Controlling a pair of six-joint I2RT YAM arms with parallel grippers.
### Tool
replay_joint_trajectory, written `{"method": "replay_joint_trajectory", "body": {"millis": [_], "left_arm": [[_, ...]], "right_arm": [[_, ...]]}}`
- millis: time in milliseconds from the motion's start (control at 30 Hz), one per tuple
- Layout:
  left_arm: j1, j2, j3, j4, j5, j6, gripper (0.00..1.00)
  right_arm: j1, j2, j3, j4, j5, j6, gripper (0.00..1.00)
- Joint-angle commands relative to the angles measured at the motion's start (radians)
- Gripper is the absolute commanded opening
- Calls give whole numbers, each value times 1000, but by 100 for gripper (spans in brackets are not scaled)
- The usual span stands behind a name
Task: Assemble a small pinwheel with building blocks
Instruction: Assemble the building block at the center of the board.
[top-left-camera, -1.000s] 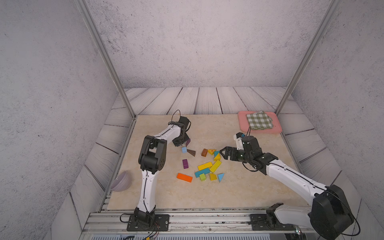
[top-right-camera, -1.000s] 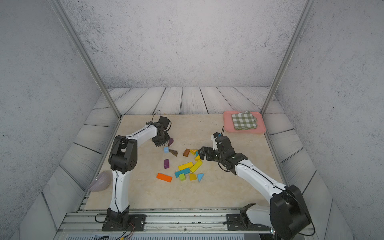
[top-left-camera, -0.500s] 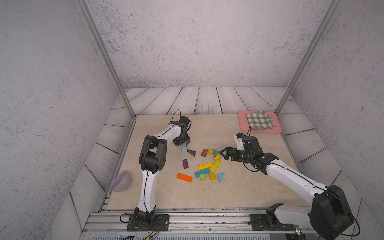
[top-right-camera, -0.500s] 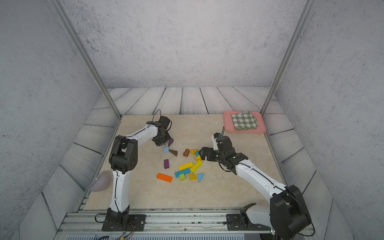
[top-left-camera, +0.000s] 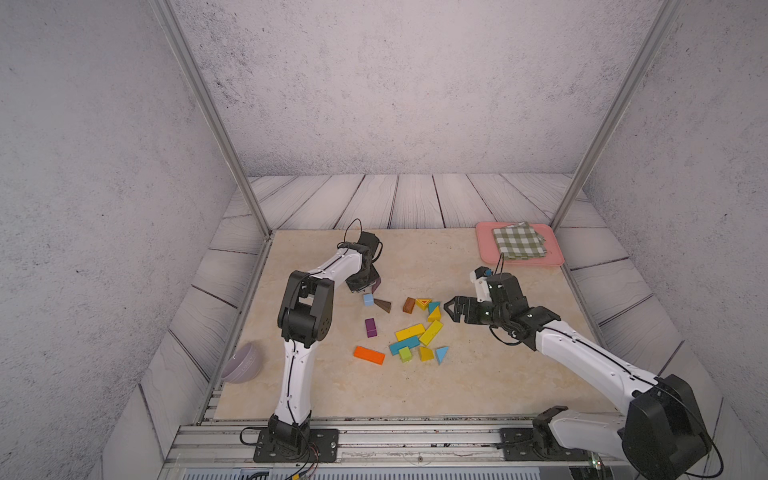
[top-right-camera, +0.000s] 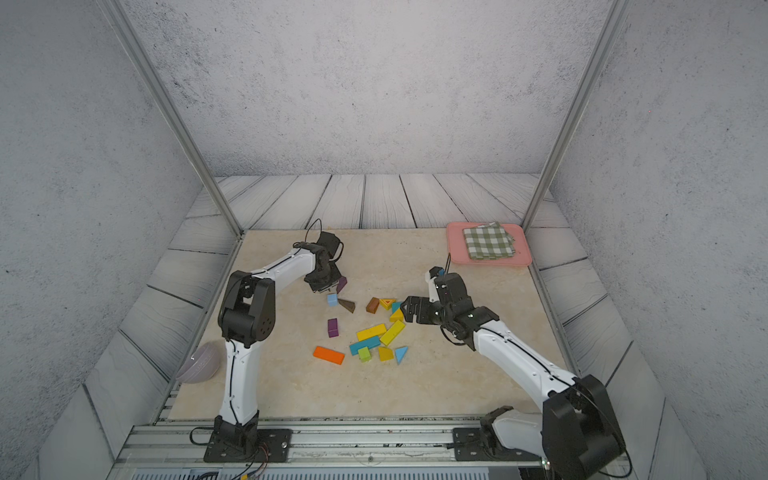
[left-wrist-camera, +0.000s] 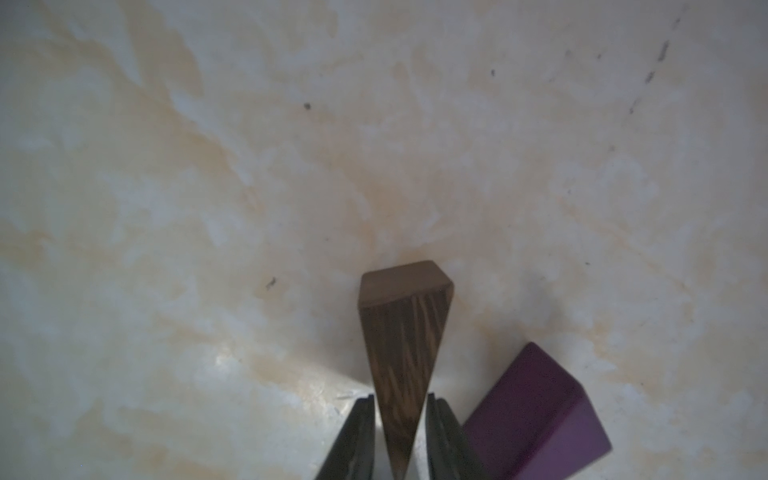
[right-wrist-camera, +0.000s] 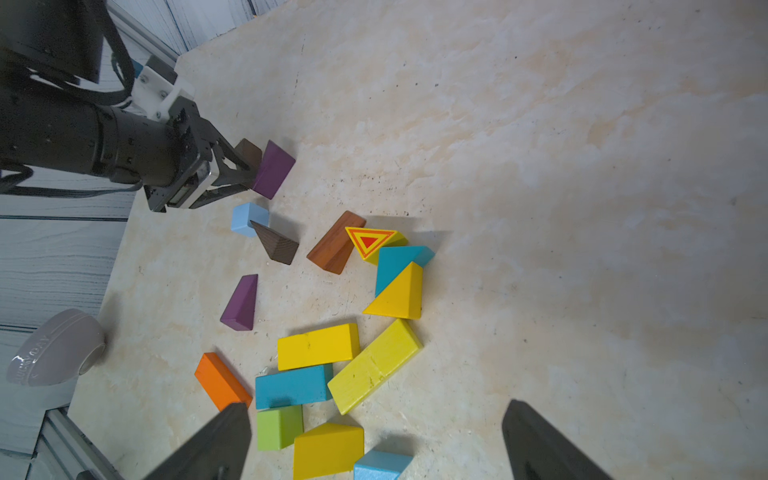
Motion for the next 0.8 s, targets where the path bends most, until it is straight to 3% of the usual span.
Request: {"method": "replay_joint_trajectory", "body": {"millis": [0, 300, 500, 767], "left_arm": [[-5, -40, 6, -26, -2, 10, 31], [-8, -148, -40, -31, 1, 21, 37], [-21, -302, -145, -13, 18, 44, 43], [-7, -679, -430, -57, -87, 139, 69]], "right_arm": [[-4, -36, -7, -25, 13, -17, 99], [-3, -47, -10, -28, 4, -24, 99], [-15, -70, -28, -14, -17, -35, 99], [-14, -110, -77, 35, -104, -74, 99]]}}
